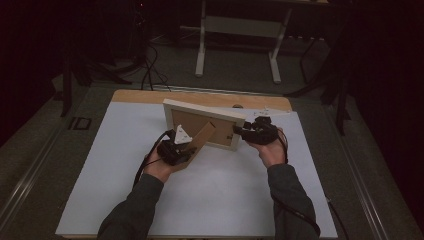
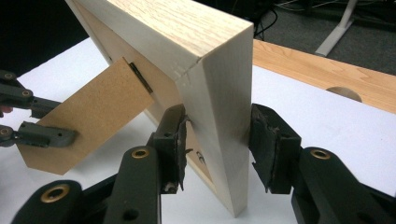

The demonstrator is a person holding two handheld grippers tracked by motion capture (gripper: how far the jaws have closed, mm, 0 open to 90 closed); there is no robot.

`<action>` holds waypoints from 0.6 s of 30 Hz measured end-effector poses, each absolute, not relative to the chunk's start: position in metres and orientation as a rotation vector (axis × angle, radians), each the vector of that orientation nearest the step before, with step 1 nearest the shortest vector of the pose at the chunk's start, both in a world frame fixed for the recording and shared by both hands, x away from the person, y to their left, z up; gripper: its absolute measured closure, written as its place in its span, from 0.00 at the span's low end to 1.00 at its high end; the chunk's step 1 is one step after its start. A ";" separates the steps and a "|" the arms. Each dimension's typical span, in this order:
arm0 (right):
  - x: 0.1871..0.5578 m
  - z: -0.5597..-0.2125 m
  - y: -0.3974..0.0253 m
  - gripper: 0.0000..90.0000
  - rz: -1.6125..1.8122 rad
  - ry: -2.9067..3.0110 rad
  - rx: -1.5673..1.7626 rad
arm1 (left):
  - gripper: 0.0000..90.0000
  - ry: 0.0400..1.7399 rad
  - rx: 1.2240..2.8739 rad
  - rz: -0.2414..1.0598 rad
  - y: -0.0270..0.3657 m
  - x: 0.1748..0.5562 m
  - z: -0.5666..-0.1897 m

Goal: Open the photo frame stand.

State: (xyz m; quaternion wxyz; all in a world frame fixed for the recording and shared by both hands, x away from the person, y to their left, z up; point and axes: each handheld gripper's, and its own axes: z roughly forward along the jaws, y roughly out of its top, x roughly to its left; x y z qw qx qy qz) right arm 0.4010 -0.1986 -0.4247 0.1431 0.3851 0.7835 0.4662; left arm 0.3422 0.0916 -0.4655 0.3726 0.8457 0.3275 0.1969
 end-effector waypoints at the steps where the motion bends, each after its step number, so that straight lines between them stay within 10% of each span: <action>1: 0.400 -0.425 -0.198 0.64 1.343 2.261 1.108 | 0.81 0.835 2.167 0.505 0.092 0.342 -0.466; 18: 0.383 -0.426 -0.195 0.64 1.315 2.280 1.017 | 0.83 0.810 2.184 0.493 0.095 0.331 -0.472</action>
